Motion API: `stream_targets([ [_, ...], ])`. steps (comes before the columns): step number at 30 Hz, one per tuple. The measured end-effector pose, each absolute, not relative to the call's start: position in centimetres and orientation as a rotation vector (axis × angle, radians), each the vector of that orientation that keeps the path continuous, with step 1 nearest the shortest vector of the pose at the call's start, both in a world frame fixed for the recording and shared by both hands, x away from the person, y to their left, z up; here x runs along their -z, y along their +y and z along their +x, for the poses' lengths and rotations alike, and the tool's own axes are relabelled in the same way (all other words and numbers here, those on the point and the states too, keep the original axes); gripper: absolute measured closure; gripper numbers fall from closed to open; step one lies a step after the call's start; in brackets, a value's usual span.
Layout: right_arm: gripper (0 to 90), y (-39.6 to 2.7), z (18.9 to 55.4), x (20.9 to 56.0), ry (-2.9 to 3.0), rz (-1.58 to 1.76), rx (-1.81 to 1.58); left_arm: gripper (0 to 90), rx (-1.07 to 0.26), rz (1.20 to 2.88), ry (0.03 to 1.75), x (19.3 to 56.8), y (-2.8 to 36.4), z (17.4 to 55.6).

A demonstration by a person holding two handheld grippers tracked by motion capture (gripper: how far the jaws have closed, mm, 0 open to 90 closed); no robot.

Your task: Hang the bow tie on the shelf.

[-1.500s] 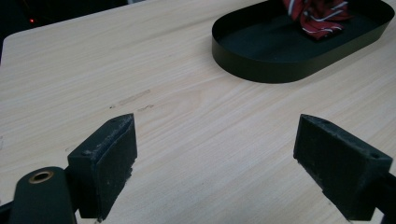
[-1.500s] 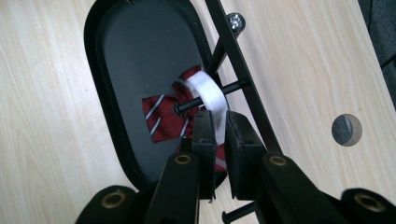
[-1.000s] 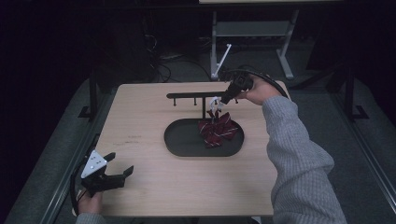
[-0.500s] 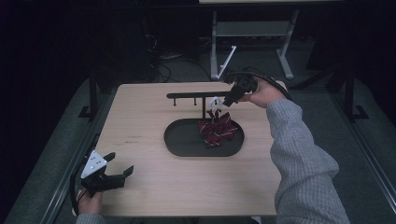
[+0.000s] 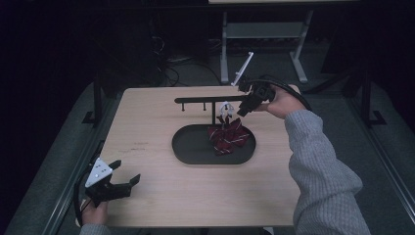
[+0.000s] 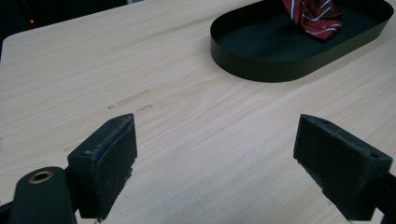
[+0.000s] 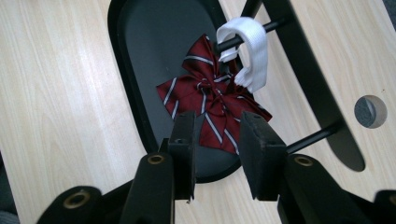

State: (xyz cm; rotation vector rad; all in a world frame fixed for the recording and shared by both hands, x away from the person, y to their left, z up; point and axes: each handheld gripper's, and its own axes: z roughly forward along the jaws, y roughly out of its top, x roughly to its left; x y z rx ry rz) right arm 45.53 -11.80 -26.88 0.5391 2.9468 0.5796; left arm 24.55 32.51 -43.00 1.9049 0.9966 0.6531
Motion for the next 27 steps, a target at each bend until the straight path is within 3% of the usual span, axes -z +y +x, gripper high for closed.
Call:
stream_targets([
  [27, 55.8, -13.3, 42.3, 28.6, 2.951, 0.535, -0.612, 13.1, -0.654, 1.913, 0.992, 43.0, 32.4, 24.5],
])
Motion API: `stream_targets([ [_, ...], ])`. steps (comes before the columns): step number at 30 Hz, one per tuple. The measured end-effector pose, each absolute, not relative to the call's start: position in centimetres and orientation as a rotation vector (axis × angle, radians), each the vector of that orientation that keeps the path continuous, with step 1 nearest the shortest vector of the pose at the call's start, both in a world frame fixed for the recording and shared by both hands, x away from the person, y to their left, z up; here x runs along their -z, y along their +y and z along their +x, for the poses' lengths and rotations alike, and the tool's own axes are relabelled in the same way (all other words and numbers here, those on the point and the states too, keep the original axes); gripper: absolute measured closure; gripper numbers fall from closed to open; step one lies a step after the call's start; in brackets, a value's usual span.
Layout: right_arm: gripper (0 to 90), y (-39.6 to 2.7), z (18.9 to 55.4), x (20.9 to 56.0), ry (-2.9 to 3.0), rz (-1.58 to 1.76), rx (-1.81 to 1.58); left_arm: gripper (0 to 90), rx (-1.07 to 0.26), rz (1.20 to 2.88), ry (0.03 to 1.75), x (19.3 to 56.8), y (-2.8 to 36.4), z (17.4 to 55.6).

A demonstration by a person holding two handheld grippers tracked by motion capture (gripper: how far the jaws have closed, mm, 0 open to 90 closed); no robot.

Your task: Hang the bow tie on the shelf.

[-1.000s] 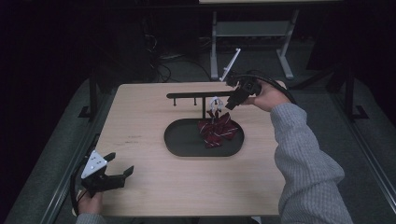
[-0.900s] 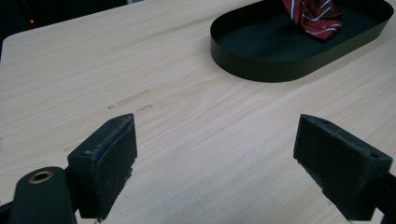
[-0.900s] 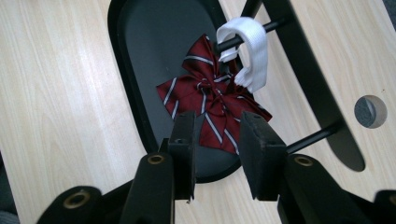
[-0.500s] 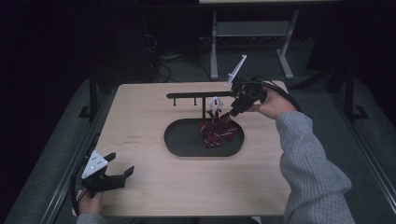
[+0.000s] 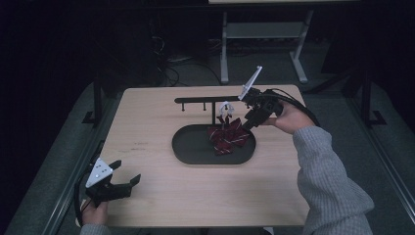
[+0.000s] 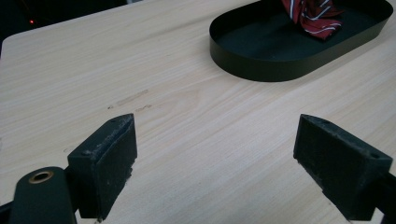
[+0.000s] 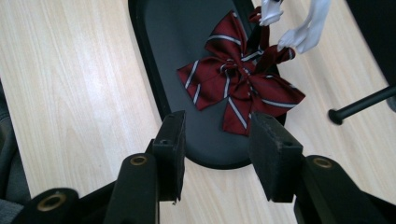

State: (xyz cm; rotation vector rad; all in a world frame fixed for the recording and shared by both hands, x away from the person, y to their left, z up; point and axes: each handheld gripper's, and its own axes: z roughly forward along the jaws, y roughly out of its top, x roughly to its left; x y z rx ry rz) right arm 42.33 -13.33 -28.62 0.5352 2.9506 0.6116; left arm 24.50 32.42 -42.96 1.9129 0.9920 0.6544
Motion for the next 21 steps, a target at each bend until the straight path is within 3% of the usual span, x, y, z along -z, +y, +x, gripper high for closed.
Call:
stream_targets([
  [21, 50.1, -15.4, 39.9, 30.8, 2.945, 0.588, -0.657, 13.1, -0.655, 1.917, 0.988, 43.0, 32.3, 24.5],
])
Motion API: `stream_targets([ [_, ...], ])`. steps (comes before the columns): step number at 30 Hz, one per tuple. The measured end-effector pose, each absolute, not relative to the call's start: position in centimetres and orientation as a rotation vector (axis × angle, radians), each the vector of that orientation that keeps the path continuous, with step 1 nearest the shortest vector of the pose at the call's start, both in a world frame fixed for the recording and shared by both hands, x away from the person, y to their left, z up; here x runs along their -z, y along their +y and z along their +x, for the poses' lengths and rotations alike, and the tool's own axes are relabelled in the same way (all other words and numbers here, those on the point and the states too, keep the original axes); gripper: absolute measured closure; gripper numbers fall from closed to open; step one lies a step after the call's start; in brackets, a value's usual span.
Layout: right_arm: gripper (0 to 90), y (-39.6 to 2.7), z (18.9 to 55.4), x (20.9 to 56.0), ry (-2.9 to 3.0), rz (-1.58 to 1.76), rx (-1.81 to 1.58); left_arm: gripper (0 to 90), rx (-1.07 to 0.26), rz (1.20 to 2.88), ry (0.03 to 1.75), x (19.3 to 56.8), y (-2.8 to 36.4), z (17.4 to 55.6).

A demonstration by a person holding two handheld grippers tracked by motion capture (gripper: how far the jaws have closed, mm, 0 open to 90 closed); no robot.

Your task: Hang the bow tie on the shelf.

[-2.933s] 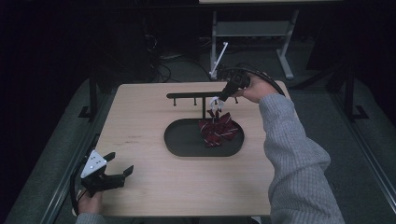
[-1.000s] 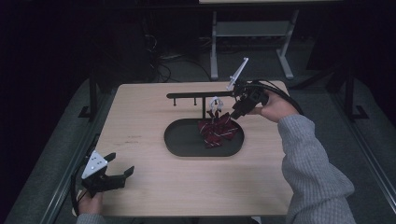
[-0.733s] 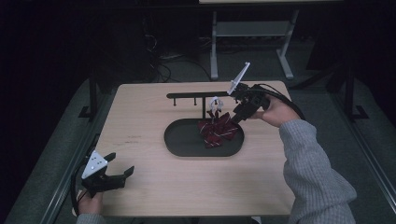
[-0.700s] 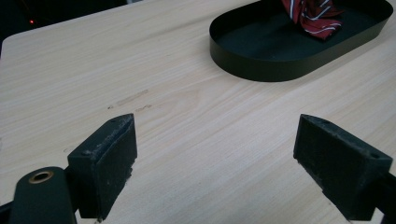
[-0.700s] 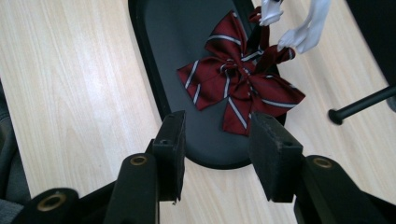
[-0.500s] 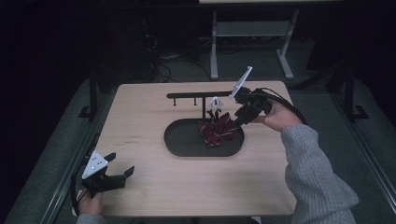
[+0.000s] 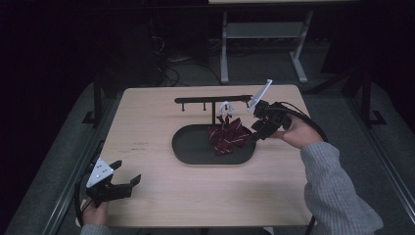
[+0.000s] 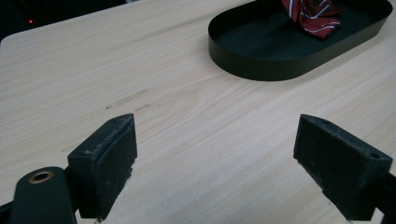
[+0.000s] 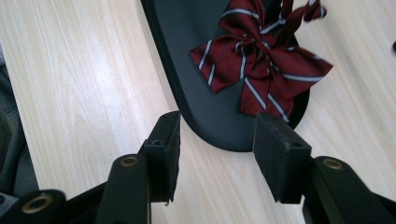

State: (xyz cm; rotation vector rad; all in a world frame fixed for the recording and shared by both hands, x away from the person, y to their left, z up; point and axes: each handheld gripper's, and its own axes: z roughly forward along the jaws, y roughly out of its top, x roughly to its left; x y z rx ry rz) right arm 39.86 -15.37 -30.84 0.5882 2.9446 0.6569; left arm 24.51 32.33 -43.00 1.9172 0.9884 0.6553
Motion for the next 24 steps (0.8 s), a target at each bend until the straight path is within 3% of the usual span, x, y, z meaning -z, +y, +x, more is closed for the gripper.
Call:
stream_targets([
  [24, 48.1, -18.2, 36.6, 34.7, 2.94, 0.652, -0.706, 13.1, -0.659, 1.922, 0.99, 43.0, 32.3, 24.5],
])
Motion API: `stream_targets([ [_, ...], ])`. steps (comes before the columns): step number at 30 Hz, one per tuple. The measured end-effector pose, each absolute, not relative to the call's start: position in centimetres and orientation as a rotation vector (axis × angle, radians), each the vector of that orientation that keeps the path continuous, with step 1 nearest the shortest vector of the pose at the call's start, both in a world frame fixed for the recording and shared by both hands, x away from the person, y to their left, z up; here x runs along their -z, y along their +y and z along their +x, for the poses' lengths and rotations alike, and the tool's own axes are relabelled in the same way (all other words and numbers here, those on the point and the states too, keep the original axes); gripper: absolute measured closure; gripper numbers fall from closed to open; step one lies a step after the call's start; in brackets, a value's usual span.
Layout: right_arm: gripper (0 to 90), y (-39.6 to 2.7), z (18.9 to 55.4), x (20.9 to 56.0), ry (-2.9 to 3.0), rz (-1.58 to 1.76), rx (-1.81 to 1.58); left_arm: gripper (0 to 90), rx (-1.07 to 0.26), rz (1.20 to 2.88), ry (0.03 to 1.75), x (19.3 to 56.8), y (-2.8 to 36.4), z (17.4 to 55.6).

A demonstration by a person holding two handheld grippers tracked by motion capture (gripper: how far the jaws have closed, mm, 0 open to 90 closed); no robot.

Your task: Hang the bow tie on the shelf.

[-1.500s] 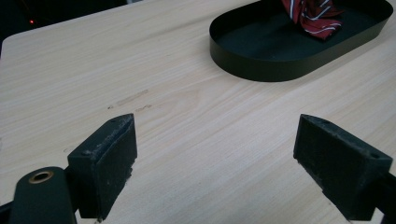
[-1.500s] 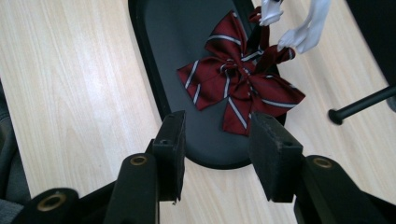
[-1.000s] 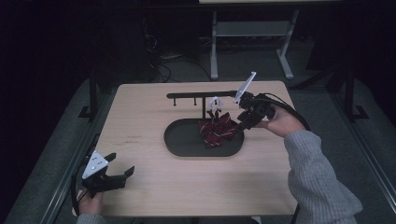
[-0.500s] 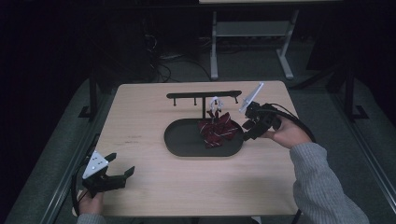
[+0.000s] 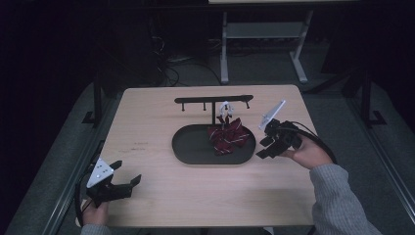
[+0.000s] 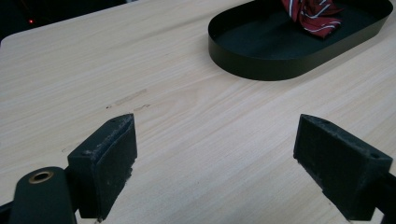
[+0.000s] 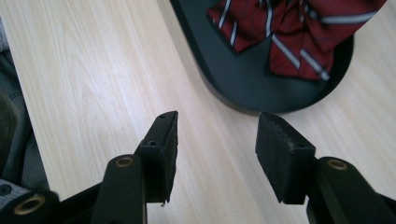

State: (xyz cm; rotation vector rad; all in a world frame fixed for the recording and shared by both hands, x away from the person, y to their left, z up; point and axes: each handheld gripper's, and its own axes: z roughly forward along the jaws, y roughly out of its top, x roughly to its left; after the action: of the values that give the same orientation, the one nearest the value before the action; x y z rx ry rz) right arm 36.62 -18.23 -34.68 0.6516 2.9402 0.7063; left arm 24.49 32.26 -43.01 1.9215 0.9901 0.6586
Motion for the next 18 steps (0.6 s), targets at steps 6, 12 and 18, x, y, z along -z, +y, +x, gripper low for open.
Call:
stream_targets([
  [6, 48.2, -19.3, 35.3, 36.5, 2.928, 0.683, -0.727, 13.1, -0.654, 1.923, 0.991, 43.0, 32.2, 24.5],
  [12, 48.2, -19.9, 34.6, 37.4, 2.918, 0.703, -0.746, 13.1, -0.654, 1.926, 0.99, 43.0, 32.1, 24.5],
  [18, 47.8, -20.6, 33.1, 38.9, 2.902, 0.735, -0.765, 13.1, -0.655, 1.929, 0.988, 43.0, 32.1, 24.5],
])
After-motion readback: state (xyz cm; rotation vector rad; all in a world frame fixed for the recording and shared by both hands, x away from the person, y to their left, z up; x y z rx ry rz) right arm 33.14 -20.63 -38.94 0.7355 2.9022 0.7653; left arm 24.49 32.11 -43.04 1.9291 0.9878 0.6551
